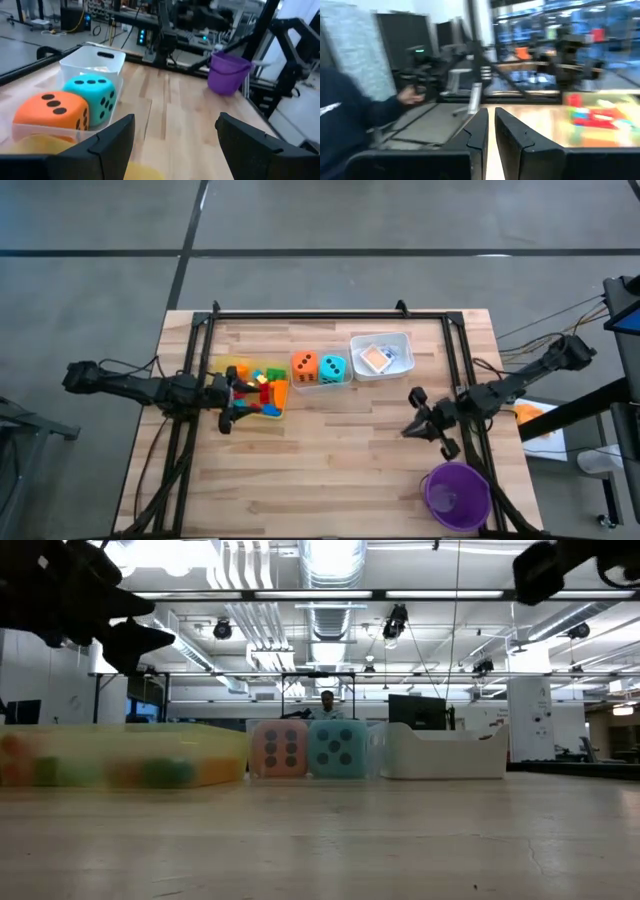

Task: Pick & Place Toys
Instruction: Return to Home Position

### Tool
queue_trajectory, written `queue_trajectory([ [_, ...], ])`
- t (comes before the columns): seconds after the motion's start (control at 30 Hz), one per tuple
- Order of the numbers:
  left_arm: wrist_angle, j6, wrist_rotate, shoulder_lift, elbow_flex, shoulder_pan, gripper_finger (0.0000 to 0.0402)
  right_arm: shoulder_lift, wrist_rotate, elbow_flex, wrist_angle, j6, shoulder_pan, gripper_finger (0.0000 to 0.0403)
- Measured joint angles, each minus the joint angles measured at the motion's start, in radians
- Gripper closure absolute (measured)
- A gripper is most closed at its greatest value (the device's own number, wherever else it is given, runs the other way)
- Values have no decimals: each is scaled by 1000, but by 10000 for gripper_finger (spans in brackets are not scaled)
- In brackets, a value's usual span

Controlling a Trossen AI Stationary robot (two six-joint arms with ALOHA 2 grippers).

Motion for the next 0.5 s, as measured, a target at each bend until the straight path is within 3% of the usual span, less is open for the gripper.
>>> queue_trajectory([
  [0.27,-87,23,-13,-126,-6,1,128,-253,-114,-59,-155,41,-230,375],
  [0.5,-112,-35,-42,-293,-93,-3,128,-436,-116,-143,-186,55,-244,375],
])
